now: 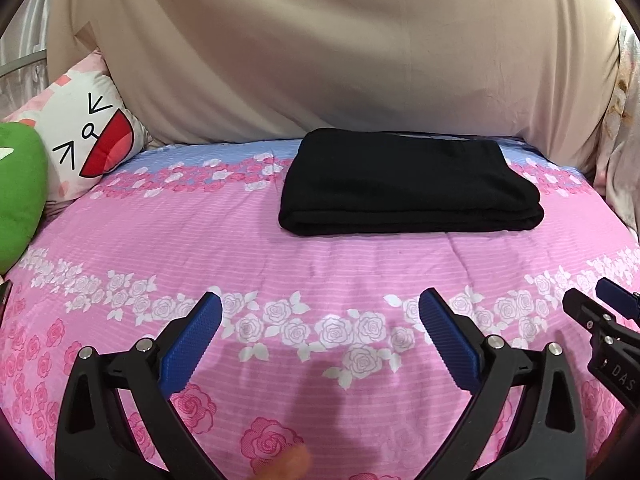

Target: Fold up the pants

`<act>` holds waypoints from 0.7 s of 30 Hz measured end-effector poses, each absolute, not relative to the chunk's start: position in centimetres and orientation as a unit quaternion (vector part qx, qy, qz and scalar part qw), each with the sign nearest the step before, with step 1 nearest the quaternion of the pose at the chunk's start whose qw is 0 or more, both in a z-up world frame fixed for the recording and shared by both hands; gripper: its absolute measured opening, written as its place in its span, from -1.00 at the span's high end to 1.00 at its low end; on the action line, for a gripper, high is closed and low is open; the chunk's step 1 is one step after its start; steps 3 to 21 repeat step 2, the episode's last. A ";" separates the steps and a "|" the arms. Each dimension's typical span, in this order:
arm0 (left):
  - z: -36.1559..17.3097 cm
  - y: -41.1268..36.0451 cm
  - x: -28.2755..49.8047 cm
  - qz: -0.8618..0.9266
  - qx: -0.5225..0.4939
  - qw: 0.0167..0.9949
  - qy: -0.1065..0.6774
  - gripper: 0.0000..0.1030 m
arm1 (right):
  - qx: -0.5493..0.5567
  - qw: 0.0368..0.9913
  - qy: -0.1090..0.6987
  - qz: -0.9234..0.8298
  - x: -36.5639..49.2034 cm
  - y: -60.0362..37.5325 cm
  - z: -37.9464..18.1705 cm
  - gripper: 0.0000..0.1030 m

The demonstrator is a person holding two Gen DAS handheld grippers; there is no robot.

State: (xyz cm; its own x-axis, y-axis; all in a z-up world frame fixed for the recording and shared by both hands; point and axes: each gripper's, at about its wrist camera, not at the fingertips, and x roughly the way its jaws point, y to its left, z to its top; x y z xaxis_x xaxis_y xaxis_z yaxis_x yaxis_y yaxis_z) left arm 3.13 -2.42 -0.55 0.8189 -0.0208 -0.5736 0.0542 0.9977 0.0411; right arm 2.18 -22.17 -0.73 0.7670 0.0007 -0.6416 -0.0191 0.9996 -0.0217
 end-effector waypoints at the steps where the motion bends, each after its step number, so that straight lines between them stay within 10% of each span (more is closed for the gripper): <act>1: -0.6 -2.5 3.2 -0.020 0.027 0.953 0.300 -0.88 | -0.014 0.940 0.341 0.005 2.2 -22.2 -0.7 -0.16; 21: -0.7 -2.4 3.3 -0.019 0.027 0.953 0.301 -0.88 | -0.014 0.940 0.342 0.004 2.1 -22.2 -0.7 -0.18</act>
